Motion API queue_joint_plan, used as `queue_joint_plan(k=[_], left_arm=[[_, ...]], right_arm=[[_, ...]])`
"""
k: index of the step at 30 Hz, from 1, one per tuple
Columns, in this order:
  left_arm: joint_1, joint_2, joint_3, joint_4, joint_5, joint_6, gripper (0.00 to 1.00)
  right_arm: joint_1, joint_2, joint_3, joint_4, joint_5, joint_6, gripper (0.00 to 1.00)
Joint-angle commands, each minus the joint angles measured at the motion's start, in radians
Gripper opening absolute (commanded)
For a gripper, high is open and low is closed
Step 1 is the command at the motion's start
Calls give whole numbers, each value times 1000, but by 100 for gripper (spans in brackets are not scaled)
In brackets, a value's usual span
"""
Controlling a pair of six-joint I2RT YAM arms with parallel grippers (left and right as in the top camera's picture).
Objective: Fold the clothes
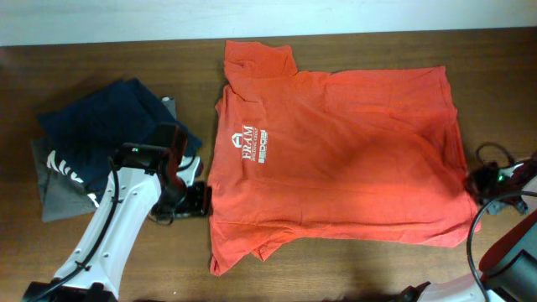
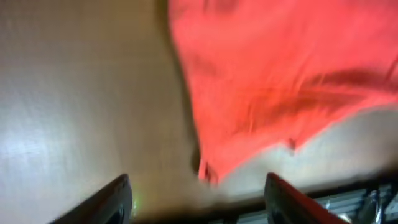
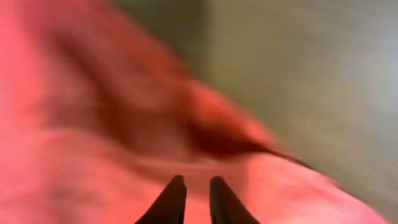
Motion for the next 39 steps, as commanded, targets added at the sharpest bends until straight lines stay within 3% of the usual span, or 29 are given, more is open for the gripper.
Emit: queue_joint_plan(k=[1, 8, 20, 25, 28, 37, 39], left_arm=[[5, -12, 13, 112, 3, 2, 69], [4, 110, 13, 367, 3, 35, 62], [5, 398, 13, 635, 45, 114, 63], [5, 428, 13, 719, 68, 114, 62], [5, 428, 13, 715, 68, 114, 53], [30, 427, 13, 616, 64, 152, 2], [52, 426, 19, 593, 64, 152, 0]], right_arm=[[48, -35, 23, 21, -296, -125, 22], [222, -33, 19, 14, -152, -131, 25], [410, -8, 11, -59, 48, -47, 30], [433, 14, -10, -82, 104, -14, 12], [433, 16, -19, -99, 183, 30, 8], [433, 16, -20, -158, 382, 99, 7], [433, 16, -20, -163, 405, 100, 7]])
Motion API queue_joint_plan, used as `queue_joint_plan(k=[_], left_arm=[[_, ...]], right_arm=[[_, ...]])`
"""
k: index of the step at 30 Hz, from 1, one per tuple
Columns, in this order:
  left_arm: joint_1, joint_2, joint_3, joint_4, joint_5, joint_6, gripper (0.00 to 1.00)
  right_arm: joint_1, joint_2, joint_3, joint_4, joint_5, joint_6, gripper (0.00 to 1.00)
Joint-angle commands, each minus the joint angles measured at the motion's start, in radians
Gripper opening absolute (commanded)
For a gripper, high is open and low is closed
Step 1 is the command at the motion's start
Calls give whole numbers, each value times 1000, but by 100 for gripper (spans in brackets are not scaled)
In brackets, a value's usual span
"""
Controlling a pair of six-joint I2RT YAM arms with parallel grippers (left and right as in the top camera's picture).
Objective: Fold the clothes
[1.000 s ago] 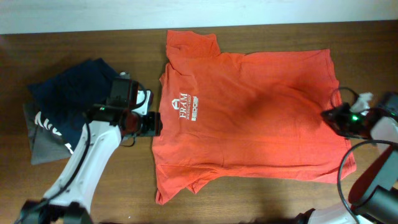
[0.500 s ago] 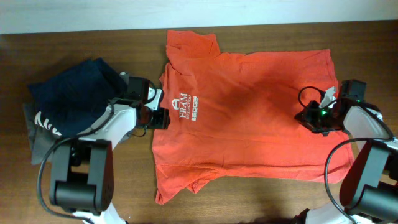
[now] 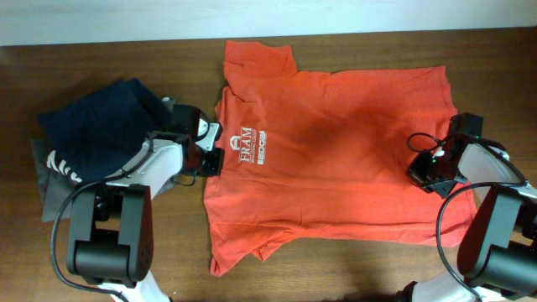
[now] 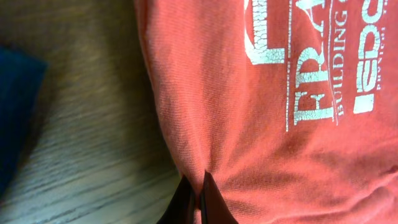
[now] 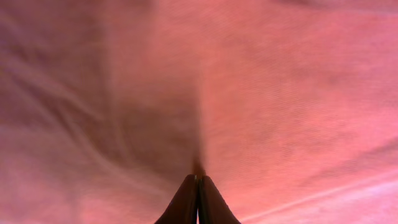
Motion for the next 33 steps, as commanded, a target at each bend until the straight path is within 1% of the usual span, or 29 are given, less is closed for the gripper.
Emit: queue_joint_plan(k=[1, 5, 9, 11, 15, 19, 21, 23, 27, 31, 33], left_arm=[[48, 9, 12, -42, -5, 16, 0], [111, -2, 79, -137, -5, 16, 0], [167, -22, 167, -249, -5, 16, 1], [186, -36, 203, -285, -4, 16, 8], [189, -58, 223, -301, -4, 16, 21], [189, -60, 223, -312, -4, 16, 28], [189, -60, 223, -320, -4, 16, 39], [189, -60, 223, -323, -3, 16, 46], [189, -61, 223, -323, 0, 16, 64], [189, -61, 223, -327, 0, 16, 72], [189, -61, 223, -326, 0, 16, 75]], right_arm=[[6, 8, -10, -10, 109, 37, 7], [6, 8, -10, -29, 213, 75, 7], [6, 9, -10, -41, 262, 97, 7], [6, 10, -10, -42, 262, 97, 6], [6, 18, -10, -42, 262, 98, 6], [6, 35, -11, -41, 232, 86, 6], [6, 52, -11, -37, 192, 56, 6], [6, 80, -13, -16, 141, 27, 6], [0, 142, -13, 16, 137, 29, 4], [-73, 168, -13, 22, 227, 124, 4], [-145, 162, 5, 19, 229, 122, 4]])
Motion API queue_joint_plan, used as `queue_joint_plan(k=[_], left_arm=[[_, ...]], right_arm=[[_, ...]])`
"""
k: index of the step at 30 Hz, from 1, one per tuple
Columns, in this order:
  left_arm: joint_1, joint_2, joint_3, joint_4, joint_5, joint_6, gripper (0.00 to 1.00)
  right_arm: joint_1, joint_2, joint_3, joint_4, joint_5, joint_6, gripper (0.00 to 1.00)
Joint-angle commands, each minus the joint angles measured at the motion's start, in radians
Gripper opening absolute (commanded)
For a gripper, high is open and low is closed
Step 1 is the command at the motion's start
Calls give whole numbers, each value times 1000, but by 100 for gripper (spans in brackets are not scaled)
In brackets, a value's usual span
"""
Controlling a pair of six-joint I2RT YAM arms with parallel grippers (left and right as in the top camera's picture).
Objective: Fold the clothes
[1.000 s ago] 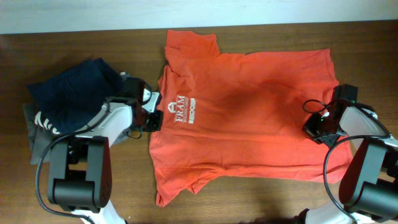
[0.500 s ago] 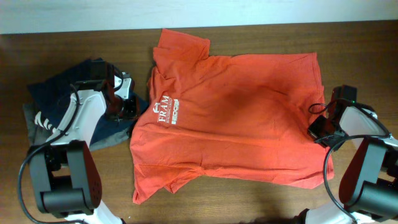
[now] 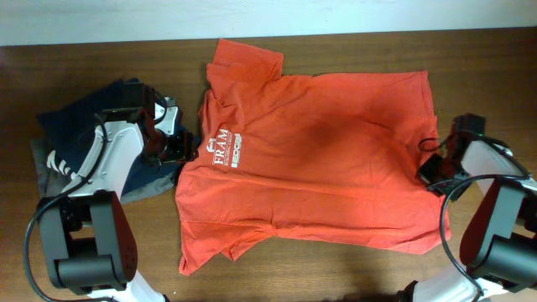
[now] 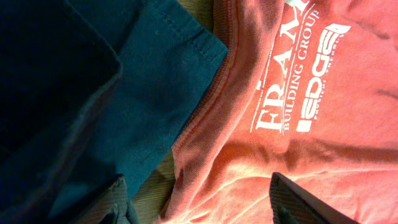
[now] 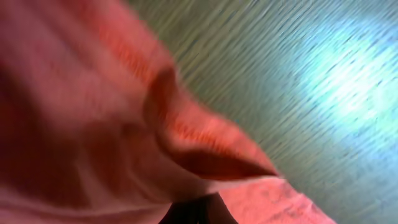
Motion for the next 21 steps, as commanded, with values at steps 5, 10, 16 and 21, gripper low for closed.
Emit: queue_joint_plan(k=[5, 10, 16, 21], left_arm=[[-7, -23, 12, 18, 23, 9, 82], [-34, -23, 11, 28, 23, 9, 86], [-88, -18, 6, 68, 19, 9, 87], [-126, -17, 2, 65, -29, 9, 87]], right_arm=[[-228, 97, 50, -24, 60, 32, 4], [-254, 93, 123, -76, 46, 32, 4], [-223, 91, 198, -114, 41, 32, 4], [-217, 83, 308, -192, 8, -17, 9]])
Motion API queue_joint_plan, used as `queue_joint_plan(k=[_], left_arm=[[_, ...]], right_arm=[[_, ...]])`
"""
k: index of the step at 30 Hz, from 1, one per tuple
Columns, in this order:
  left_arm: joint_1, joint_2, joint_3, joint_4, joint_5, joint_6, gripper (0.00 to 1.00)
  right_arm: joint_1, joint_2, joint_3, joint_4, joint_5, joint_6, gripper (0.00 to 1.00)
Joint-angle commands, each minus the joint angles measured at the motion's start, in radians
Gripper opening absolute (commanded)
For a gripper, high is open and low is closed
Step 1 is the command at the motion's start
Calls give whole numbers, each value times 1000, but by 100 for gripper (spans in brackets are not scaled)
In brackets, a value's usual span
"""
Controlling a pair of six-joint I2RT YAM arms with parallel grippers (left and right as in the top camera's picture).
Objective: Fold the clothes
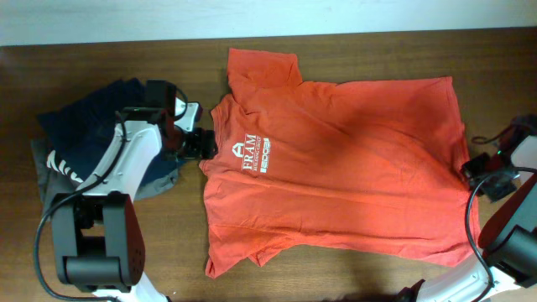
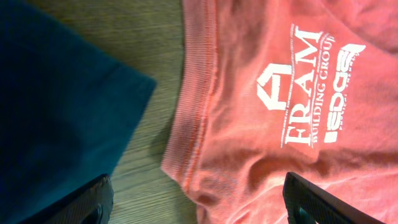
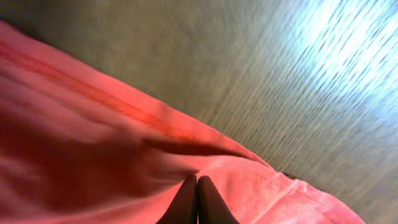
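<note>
An orange T-shirt [image 1: 336, 159] with a white FRAM print [image 2: 298, 93] lies spread flat on the wooden table [image 1: 352, 277]. My left gripper [image 1: 204, 146] sits at the shirt's collar on the left side. It is open, with its fingers [image 2: 93, 199] wide apart and the collar rib between them [image 2: 196, 208]. At the shirt's right edge my right gripper [image 1: 470, 168] is shut, its tips [image 3: 194, 198] pinching the orange cloth [image 3: 93, 155] by the stitched hem.
A dark navy garment [image 1: 92, 134] lies on a grey one [image 1: 59, 197] at the table's left, close beside my left arm. The navy cloth [image 2: 56, 106] nearly touches the shirt's collar. The table's far edge meets a white wall [image 1: 126, 21].
The shirt has shifted right, so its collar no longer overlaps the navy garment. My right gripper is further right, still shut on the hem. The left gripper stays open at the collar.
First my left gripper was open by the shirt's lower left edge, the right at its right edge. Then both were shut on the shirt, left below the collar, right inside the right side. Later the shirt lay further left with the left gripper open. Now it lies further right.
</note>
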Motion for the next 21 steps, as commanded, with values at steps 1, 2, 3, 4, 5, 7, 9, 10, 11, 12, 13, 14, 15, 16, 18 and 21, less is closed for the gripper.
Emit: queue_joint_plan(k=[1, 2, 3, 4, 5, 7, 9, 10, 11, 12, 13, 14, 15, 16, 18, 21], left_arm=[[-20, -17, -3, -2, -44, 9, 87], [-25, -17, -10, 3, -53, 9, 87], [-29, -16, -19, 9, -54, 9, 87], [-32, -14, -28, 20, -57, 13, 85], [-35, -13, -41, 36, -62, 13, 79], [-38, -6, -68, 76, -72, 13, 59], [-38, 5, -92, 116, -72, 13, 27], [-38, 11, -98, 128, -72, 12, 9], [-38, 16, -99, 134, -72, 12, 0], [-38, 20, -99, 142, -72, 12, 1], [-38, 20, -99, 150, -72, 12, 0], [-38, 19, -99, 158, -70, 12, 1], [-37, 17, -97, 166, -68, 12, 1], [-37, 17, -92, 171, -68, 12, 1], [-37, 17, -77, 174, -68, 12, 3], [-37, 17, -51, 176, -67, 12, 4]], right_arm=[[6, -11, 97, -40, -31, -53, 12], [6, -18, 120, -55, -60, -74, 15], [6, -27, 146, -73, -98, -99, 19], [6, -33, 162, -86, -128, -115, 22], [6, -42, 180, -100, -178, -128, 24], [6, -56, 195, -102, -273, -159, 28], [6, -63, 198, -100, -353, -186, 31], [6, -63, 197, -100, -385, -200, 31], [8, -63, 196, -100, -408, -216, 32], [10, -63, 193, -98, -424, -230, 33], [13, -63, 193, -99, -429, -240, 34], [19, -63, 193, -98, -440, -255, 34], [27, -63, 193, -99, -449, -275, 34], [35, -63, 193, -98, -451, -285, 34], [56, -63, 193, -84, -449, -302, 34], [87, -62, 193, -45, -450, -301, 36]])
